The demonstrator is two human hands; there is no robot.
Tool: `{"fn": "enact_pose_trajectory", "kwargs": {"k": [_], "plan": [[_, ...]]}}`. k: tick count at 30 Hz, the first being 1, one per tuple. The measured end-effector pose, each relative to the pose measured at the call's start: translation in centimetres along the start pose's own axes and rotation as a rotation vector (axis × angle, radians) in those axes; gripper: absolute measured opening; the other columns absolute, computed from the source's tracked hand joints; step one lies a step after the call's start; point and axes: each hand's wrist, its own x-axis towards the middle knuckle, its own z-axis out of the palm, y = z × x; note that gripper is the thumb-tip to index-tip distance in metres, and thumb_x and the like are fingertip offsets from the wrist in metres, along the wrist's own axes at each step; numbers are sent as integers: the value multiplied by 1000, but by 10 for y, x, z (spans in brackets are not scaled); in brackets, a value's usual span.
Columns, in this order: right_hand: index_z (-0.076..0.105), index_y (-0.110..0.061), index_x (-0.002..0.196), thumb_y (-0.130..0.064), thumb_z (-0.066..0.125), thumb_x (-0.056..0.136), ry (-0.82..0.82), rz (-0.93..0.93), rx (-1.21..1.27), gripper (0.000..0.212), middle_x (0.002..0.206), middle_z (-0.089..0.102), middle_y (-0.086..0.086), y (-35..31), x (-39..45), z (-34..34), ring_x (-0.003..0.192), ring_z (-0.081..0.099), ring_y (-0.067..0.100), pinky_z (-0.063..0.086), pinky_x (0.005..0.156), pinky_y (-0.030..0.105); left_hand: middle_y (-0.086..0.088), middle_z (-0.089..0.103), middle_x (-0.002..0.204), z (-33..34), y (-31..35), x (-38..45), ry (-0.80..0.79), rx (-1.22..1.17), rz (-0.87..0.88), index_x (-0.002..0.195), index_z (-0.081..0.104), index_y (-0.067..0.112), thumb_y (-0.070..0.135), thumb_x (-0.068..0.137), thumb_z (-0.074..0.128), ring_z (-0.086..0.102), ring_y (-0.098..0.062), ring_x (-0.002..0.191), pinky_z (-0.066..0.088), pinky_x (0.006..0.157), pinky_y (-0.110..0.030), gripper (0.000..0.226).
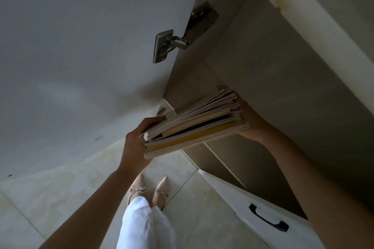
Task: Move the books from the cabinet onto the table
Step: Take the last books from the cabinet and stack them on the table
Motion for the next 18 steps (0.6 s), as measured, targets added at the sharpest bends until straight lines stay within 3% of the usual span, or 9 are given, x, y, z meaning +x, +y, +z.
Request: {"fn": "enact_pose_trajectory", "kwargs": {"k": [2, 4, 6, 8, 12, 14, 18], "plan": [[42, -21, 131, -1, 78, 75, 12, -34, -108, 70, 118, 56, -17, 7, 4, 4, 109, 53, -16, 40, 92, 6, -6, 69, 109, 0, 6, -4, 37, -29, -28, 121, 58, 28, 48, 81, 70, 67, -29, 102, 55, 86, -57, 47], [43, -22, 135, -28, 82, 71, 18, -42, -110, 75, 126, 58, -9, 10, 8, 8, 122, 53, 4, 43, 104, 29, 14, 70, 103, 3, 9, -4, 72, -52, -105, 117, 59, 45, 31, 78, 77, 67, -23, 99, 54, 92, -51, 46], [40, -20, 139, -45, 81, 67, 44, -66, -109, 87, 133, 56, -1, 17, 15, 11, 126, 51, 16, 42, 106, 45, 23, 69, 100, 3, 9, -3, 100, -67, -141, 116, 61, 39, 24, 74, 80, 67, -17, 99, 55, 92, -44, 48], [34, -23, 143, -46, 86, 59, 37, -23, -88, 102, 138, 51, 1, 17, 25, 16, 128, 50, 15, 43, 105, 46, 23, 68, 104, 2, 6, -1, 128, -18, -114, 118, 61, 18, 25, 71, 85, 67, -10, 101, 57, 90, -37, 53], [30, -28, 145, -61, 92, 32, 17, 131, -80, 133, 142, 46, 0, 26, 51, 16, 129, 49, 11, 44, 106, 41, 23, 62, 103, 3, 10, 5, 189, -2, -170, 116, 59, 22, 10, 67, 86, 61, 11, 96, 53, 86, -15, 58], [38, -26, 140, -64, 91, 24, 22, 199, -91, 132, 135, 52, -1, 32, 63, 11, 124, 52, 13, 46, 104, 41, 23, 62, 102, 3, 11, 10, 194, 8, -187, 116, 60, 24, 10, 66, 87, 63, 6, 95, 54, 83, -16, 59], [49, -28, 130, -51, 96, 33, 56, 118, -115, 110, 126, 58, 0, 28, 67, 9, 121, 55, 11, 48, 101, 38, 4, 70, 105, -3, 9, 19, 163, -10, -229, 116, 65, 12, 11, 65, 88, 68, -18, 99, 58, 85, -33, 56]]}}
